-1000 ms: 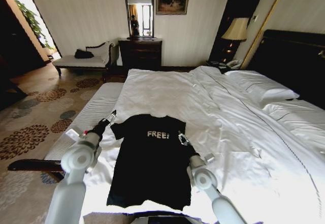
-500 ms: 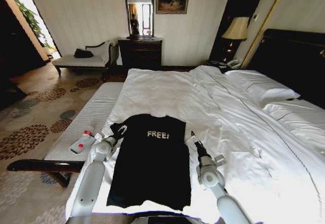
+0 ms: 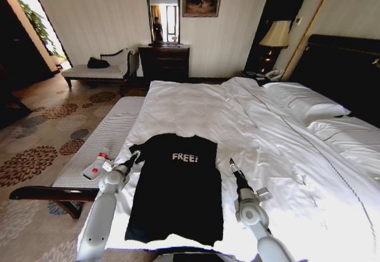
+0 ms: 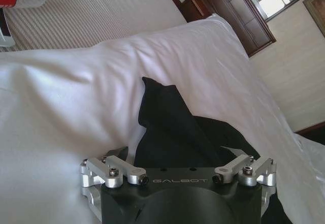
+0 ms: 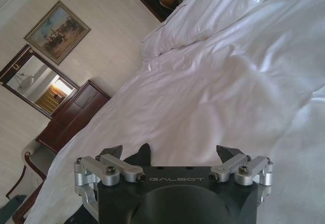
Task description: Fold the clothes on the bed.
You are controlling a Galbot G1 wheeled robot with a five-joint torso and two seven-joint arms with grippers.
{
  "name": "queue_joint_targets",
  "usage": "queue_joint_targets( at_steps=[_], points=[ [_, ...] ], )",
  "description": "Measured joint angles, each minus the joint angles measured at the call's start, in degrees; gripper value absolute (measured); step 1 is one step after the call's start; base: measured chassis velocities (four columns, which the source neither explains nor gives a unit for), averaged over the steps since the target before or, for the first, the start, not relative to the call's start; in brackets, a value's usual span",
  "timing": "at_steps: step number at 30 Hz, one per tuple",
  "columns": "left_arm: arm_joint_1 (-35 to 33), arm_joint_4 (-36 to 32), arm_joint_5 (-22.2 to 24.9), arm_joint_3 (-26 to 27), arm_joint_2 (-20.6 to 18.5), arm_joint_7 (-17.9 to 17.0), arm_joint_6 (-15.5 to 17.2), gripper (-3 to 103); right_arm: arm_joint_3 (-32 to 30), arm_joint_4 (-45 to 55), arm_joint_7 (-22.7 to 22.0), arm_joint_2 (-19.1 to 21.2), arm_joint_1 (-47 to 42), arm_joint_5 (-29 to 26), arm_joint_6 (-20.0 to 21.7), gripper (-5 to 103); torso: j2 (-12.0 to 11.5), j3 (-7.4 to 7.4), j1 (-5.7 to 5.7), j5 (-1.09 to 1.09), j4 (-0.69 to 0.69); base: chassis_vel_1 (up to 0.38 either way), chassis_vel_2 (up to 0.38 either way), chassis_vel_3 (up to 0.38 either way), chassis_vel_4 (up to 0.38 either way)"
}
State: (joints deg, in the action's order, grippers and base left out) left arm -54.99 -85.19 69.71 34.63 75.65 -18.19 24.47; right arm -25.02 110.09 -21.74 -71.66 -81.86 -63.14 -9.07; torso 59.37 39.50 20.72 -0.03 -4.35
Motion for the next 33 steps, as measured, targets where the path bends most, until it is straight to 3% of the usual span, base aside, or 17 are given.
queue_joint_targets(
  at_steps=[6,7,9,11,13,17,21,23,25,33],
  points=[
    [0.9,1.9,-1.7,-0.6,0.2,-0.1,-0.5,100,-0.6,0.4,-0.5,-0.4,-0.7,0.7,0.2,100,0.0,0.0,0.0,0.01,0.02,0.0,0.0,0.0,0.0],
    [1.2,2.6,-2.7,-0.7,0.5,0.1,-1.0,91,-0.8,0.4,-0.5,-0.4,-1.0,1.0,0.3,100,0.0,0.0,0.0,0.01,0.02,0.0,0.0,0.0,0.0],
    [1.3,2.9,-3.3,-0.8,0.6,0.2,-1.3,91,-0.9,0.4,-0.6,-0.4,-1.2,1.1,0.3,100,0.0,0.0,0.0,0.0,0.02,0.0,0.0,0.0,0.0],
    [1.4,3.0,-3.8,-0.8,0.9,0.3,-1.5,75,-1.1,0.4,-0.8,-0.4,-1.5,1.3,0.3,100,0.0,0.0,0.0,0.01,0.02,0.0,0.0,0.0,0.0],
    [1.4,2.9,-3.8,-0.8,0.9,0.3,-1.6,75,-1.2,0.4,-0.9,-0.4,-1.6,1.4,0.3,100,0.0,0.0,0.0,0.0,0.02,0.0,0.0,0.0,0.0],
    [1.3,2.5,-3.8,-0.7,0.7,0.6,-1.8,53,-1.4,0.6,-1.1,-0.5,-2.0,1.7,0.3,100,0.0,0.0,0.0,-0.01,0.02,0.0,0.0,0.0,0.0],
    [1.0,2.1,-3.7,-0.6,0.6,0.7,-1.9,48,-1.5,0.7,-1.2,-0.7,-2.4,2.0,0.3,100,0.0,0.0,0.0,0.0,0.02,0.0,0.0,0.0,0.0],
    [0.6,1.7,-3.7,-0.6,0.4,0.7,-1.9,32,-1.7,0.9,-1.2,-0.8,-2.8,2.3,0.3,100,0.0,0.0,0.0,-0.01,0.02,0.0,0.0,0.0,0.0],
    [0.5,1.5,-3.7,-0.5,0.4,0.7,-1.9,32,-1.7,1.0,-1.2,-0.9,-2.8,2.4,0.3,100,0.0,0.0,0.0,0.0,0.02,0.0,0.0,0.0,0.0],
    [0.2,-1.2,-4.0,-0.7,0.0,0.6,-2.0,2,-2.4,1.5,-1.3,-1.2,-4.0,3.2,0.3,100,0.0,0.0,0.0,0.0,0.02,0.0,0.0,0.0,0.0]
  ],
)
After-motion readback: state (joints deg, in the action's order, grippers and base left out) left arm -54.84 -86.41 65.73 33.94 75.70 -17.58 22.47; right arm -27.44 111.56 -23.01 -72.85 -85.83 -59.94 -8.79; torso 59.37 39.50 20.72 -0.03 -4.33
